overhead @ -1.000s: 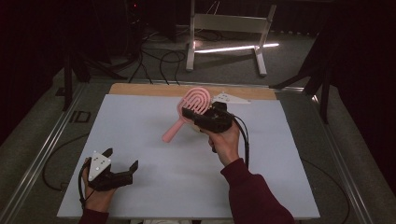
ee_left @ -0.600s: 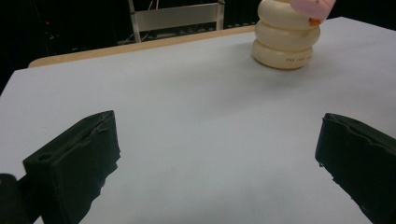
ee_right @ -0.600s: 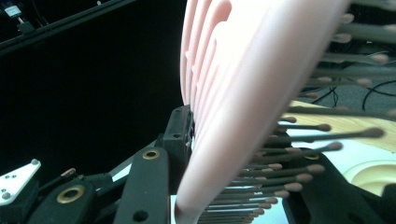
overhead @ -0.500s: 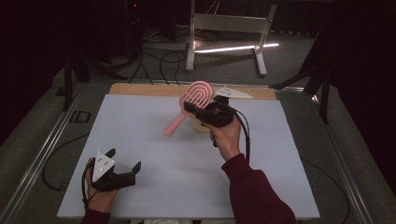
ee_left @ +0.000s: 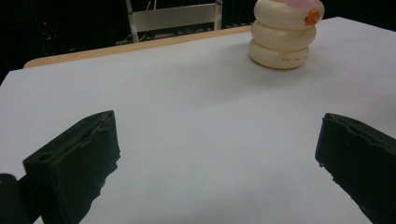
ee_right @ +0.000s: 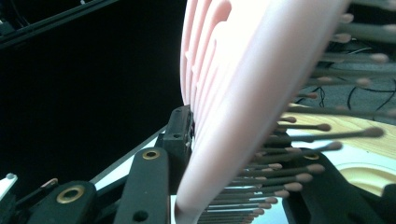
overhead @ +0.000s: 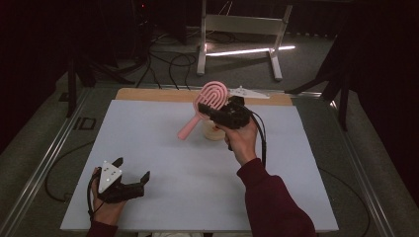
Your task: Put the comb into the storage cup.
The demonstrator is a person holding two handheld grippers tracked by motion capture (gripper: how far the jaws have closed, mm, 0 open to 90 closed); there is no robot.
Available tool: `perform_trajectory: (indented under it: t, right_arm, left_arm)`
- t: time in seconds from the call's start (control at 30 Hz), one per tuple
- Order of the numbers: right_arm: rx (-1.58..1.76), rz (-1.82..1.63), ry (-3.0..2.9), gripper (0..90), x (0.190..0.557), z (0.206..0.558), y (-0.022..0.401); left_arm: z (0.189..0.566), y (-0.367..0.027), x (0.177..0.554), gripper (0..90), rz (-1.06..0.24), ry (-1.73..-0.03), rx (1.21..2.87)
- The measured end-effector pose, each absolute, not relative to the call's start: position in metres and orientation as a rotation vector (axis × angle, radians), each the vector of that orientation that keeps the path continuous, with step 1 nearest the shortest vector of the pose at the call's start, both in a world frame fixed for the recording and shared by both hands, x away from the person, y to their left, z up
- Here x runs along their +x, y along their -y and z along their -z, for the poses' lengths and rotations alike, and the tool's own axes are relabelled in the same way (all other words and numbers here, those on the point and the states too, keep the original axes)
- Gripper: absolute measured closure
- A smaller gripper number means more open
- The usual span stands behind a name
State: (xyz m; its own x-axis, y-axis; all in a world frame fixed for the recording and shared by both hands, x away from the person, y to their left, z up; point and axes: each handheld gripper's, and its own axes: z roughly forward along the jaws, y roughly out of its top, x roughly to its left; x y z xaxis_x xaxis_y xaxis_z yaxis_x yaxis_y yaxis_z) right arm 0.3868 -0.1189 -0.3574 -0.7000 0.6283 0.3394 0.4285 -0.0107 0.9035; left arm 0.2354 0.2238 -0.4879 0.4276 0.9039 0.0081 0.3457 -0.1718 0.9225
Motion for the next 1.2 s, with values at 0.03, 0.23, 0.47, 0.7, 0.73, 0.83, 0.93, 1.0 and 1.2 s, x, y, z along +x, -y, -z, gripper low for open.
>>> perform_trajectory:
  t: [0.03, 0.23, 0.47, 0.7, 0.73, 0.83, 0.93, 1.0, 1.2]
  right_arm:
    - [1.131, -1.794, -2.085, 63.9, 0.388, 0.358, 0.12]
    - [1.146, -1.785, -2.062, 63.9, 0.392, 0.356, 0.125]
    - [1.139, -1.755, -2.054, 63.9, 0.398, 0.352, 0.128]
    - [1.15, -1.728, -2.044, 63.9, 0.404, 0.353, 0.132]
    - [1.154, -1.721, -2.04, 63.9, 0.405, 0.353, 0.132]
    - [1.164, -1.703, -2.03, 63.9, 0.407, 0.354, 0.134]
    - [1.182, -1.703, -2.006, 63.9, 0.409, 0.354, 0.137]
    - [1.195, -1.709, -1.991, 63.9, 0.411, 0.354, 0.138]
    - [1.203, -1.701, -1.979, 63.9, 0.414, 0.353, 0.14]
  left_arm:
    - [0.488, -0.224, 0.235, 0.5, -0.733, -1.088, 1.73]
    - [0.488, -0.223, 0.235, 0.5, -0.731, -1.087, 1.732]
    - [0.488, -0.223, 0.235, 0.5, -0.725, -1.087, 1.732]
    - [0.488, -0.222, 0.235, 0.5, -0.723, -1.085, 1.732]
    - [0.488, -0.222, 0.235, 0.5, -0.724, -1.085, 1.733]
    - [0.488, -0.222, 0.235, 0.5, -0.722, -1.083, 1.736]
    - [0.488, -0.221, 0.235, 0.5, -0.726, -1.078, 1.742]
    - [0.488, -0.22, 0.235, 0.5, -0.725, -1.076, 1.746]
    - [0.489, -0.22, 0.235, 0.6, -0.729, -1.075, 1.746]
